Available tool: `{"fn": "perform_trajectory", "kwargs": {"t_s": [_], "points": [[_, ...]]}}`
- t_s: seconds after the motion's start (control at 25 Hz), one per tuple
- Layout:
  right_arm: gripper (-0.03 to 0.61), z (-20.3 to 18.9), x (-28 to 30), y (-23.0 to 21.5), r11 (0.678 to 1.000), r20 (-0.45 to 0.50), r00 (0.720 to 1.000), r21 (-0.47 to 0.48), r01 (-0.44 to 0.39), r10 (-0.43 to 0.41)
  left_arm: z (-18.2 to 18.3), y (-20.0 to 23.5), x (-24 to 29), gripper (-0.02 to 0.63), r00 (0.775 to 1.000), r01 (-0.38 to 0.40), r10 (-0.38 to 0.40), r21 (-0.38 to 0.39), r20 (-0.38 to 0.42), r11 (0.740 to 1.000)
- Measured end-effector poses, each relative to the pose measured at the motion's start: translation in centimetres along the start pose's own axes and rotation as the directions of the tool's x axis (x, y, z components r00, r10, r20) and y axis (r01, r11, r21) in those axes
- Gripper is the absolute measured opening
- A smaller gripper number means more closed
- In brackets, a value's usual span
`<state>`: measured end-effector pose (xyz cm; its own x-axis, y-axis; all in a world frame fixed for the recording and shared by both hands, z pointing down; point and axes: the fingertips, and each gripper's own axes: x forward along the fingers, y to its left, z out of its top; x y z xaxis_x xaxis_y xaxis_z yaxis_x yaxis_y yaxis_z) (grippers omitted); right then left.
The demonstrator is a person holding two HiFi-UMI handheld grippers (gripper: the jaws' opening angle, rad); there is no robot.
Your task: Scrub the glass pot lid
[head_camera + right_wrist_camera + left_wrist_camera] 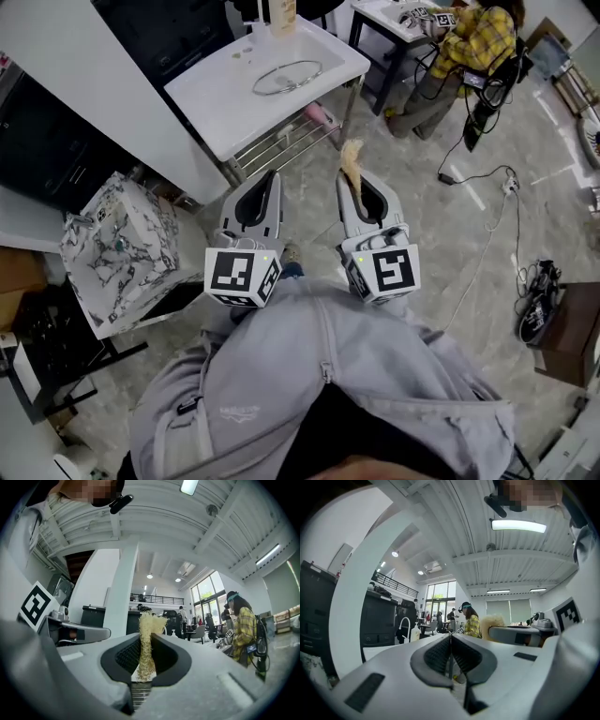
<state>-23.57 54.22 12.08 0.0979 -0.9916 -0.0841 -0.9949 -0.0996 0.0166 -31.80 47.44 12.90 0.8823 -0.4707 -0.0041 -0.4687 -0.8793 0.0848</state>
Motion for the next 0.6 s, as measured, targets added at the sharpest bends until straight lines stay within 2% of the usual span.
{"fn": "perform_trajectory", "kwargs": {"t_s": [0.32,0.6], "points": [[0.035,-1.7,8.6,-3.3,0.998,-0.03,0.997,0.006,0.069,-0.069,-0.1,5.7,8.3,0.008,0.998,0.068,-0.068,-0.008,-0.018,0.998],[0.035,-2.8,13.1,-5.3,0.991,-0.045,0.99,-0.022,0.129,-0.13,-0.7,9.3,13.3,0.008,0.992,0.121,-0.122,-0.024,-0.025,0.992]]}}
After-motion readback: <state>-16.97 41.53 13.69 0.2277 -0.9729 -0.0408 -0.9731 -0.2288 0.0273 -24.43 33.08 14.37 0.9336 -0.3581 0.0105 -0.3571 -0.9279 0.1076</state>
